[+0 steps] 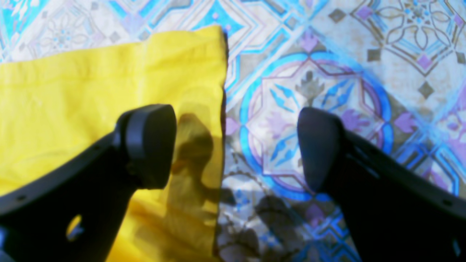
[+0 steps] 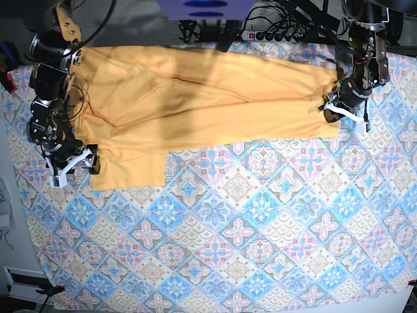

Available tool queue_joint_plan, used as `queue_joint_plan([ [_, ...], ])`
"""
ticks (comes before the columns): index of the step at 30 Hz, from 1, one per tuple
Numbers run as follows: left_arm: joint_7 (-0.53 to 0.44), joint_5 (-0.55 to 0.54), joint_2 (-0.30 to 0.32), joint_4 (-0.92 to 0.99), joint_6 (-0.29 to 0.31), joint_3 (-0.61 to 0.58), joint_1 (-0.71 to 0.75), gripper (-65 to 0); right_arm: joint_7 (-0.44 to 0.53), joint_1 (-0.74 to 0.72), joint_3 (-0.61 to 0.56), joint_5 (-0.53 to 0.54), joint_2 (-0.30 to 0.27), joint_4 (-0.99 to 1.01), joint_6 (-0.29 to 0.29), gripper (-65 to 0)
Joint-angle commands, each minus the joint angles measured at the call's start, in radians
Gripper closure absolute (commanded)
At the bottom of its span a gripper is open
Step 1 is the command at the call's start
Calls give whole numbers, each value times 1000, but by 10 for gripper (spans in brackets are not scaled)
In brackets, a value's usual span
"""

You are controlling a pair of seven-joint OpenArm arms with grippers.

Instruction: Fold the T-shirt properly

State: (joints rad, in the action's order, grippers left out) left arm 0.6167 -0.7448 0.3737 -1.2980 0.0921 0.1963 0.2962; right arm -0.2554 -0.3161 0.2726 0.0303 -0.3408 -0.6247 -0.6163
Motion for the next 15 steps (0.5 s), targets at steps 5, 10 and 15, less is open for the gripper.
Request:
queue_joint_plan([
  [5, 102, 103, 6, 21, -94, -2, 27, -16, -12, -13, -121, 1, -14, -16, -4, -502],
  [10, 104, 103, 6, 21, -94, -2, 27, -16, -12, -12, -149, 3, 1, -16, -4, -464],
  [15, 104, 103, 6, 21, -94, -2, 27, -16, -12, -12, -149, 3, 7, -16, -6, -352],
])
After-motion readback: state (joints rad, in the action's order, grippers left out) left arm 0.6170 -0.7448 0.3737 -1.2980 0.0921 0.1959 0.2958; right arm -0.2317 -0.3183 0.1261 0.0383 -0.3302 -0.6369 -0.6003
